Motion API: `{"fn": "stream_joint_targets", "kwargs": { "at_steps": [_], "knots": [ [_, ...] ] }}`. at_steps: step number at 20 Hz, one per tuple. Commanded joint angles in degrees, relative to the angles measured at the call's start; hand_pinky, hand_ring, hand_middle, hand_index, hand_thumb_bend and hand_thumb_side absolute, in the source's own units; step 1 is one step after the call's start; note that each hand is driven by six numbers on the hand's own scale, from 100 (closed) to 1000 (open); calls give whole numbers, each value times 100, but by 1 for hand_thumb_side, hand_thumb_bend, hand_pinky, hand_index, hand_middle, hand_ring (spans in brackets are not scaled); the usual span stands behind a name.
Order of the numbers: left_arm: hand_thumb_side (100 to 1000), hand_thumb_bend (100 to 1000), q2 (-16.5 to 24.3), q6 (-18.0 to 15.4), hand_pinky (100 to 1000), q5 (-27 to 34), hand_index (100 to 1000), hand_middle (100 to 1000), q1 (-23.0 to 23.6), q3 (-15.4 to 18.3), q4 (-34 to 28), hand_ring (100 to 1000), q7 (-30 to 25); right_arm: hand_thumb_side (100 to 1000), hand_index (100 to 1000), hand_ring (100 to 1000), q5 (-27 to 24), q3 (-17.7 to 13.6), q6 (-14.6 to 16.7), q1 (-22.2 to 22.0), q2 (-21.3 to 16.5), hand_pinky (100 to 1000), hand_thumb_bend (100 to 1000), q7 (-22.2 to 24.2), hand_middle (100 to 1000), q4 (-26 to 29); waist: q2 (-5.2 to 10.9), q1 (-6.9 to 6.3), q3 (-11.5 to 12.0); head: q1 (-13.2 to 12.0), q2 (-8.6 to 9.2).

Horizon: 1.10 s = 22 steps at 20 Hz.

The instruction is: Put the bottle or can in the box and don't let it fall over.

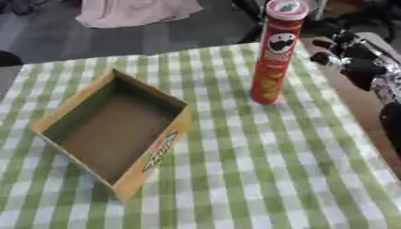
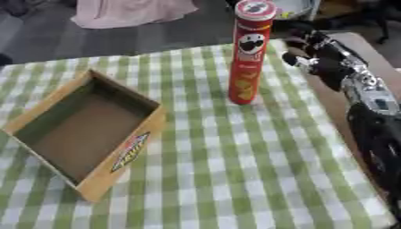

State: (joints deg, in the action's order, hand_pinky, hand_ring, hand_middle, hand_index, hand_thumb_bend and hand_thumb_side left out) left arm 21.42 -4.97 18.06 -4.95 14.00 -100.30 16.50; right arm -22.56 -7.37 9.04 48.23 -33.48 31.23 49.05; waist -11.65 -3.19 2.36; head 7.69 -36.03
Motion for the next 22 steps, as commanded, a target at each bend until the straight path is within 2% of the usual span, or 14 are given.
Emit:
{"fn": "stream_joint_targets", "kwargs": {
  "at_steps": [1,8,10,22],
  "knots": [
    [697,109,80,-15,1000,15,784,857,-77,76,-60,660,-23,100,999,1000,-82,-49,61,137,-111,752,516,-111,1000,182,7,9,15,13,110],
    [699,110,54,-10,1000,15,784,858,-123,79,-66,659,-32,107,1000,1000,-74,-5,114,186,-78,776,483,-84,1000,276,-98,15,36,27,172],
    [700,110,46,-6,1000,15,783,858,-126,83,-62,658,-33,144,1000,1000,-51,2,109,204,-72,778,460,-37,1000,287,-115,22,42,34,182],
    [700,109,36,0,1000,15,784,859,-169,83,-72,657,-65,176,1000,1000,-12,6,119,334,-14,787,449,-75,1000,302,-197,34,80,78,287]
  ]
}}
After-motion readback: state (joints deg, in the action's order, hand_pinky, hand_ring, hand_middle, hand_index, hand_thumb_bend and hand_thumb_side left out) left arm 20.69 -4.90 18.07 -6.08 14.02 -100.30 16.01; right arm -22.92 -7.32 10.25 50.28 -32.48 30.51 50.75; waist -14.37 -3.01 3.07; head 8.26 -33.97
